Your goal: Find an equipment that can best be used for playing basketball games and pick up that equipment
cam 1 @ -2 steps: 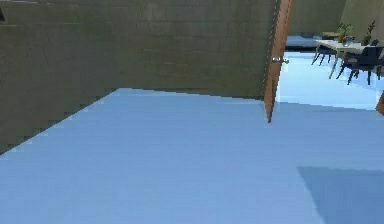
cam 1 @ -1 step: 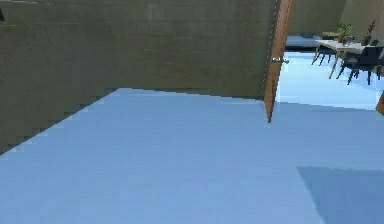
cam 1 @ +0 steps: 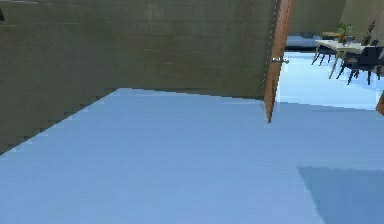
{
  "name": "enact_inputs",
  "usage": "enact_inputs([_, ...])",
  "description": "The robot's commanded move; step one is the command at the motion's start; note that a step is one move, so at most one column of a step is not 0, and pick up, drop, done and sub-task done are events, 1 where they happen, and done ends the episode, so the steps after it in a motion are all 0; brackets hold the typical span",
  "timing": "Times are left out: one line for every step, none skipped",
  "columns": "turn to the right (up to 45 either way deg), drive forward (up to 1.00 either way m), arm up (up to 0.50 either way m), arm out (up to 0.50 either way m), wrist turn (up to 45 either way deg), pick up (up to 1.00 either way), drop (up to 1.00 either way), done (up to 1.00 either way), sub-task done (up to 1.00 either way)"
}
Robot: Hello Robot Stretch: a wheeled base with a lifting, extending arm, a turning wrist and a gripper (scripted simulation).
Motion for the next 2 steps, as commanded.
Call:
enact_inputs([0.0, 0.0, 0.0, 0.0, 18.0, 0.0, 0.0, 0.0, 0.0])
enact_inputs([0.0, 0.0, -0.2, 0.0, 0.0, 0.0, 0.0, 0.0, 0.0])
